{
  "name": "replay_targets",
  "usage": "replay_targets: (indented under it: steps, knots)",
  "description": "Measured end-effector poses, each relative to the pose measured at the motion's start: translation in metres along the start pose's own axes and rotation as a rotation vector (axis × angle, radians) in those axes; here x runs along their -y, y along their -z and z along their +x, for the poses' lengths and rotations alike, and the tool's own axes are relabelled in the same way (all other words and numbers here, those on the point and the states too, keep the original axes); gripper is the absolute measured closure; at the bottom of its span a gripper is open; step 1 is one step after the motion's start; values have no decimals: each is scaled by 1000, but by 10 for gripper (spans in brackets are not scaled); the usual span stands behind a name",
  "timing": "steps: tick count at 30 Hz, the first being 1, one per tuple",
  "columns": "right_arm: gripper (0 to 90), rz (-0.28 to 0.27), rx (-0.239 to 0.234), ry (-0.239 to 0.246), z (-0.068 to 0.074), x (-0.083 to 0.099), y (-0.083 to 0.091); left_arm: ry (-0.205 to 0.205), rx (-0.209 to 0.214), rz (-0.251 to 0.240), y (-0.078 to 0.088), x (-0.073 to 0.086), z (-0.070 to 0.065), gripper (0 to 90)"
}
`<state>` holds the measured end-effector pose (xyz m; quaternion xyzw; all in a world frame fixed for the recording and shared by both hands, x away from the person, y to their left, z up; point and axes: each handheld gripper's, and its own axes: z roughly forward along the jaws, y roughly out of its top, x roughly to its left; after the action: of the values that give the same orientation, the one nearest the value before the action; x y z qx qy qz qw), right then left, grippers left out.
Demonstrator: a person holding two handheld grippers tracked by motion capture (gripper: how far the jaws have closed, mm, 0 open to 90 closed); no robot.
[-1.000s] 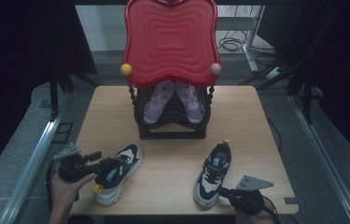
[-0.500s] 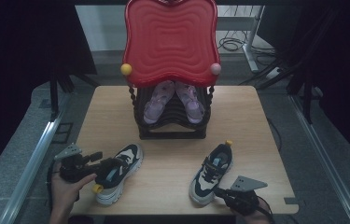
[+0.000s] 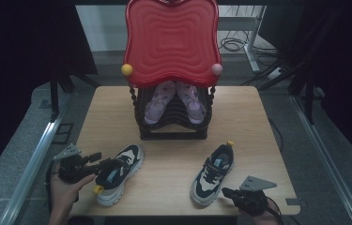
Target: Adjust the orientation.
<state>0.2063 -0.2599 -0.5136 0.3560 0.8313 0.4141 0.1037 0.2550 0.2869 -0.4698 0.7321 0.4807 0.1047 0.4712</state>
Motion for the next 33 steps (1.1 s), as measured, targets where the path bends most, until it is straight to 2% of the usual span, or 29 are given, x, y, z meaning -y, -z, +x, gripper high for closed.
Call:
replay_targets:
  steps: [5, 13, 33]
  knots:
    - [890, 20, 20, 0, -3, 3, -2, -3, 2, 5, -1, 0, -1, 443]
    - [891, 48, -6, 41, 8, -1, -19, -3, 2, 3, -1, 0, -1, 443]
    - [890, 53, -49, 93, 24, -17, -42, -6, 4, 9, -1, 0, -2, 440]
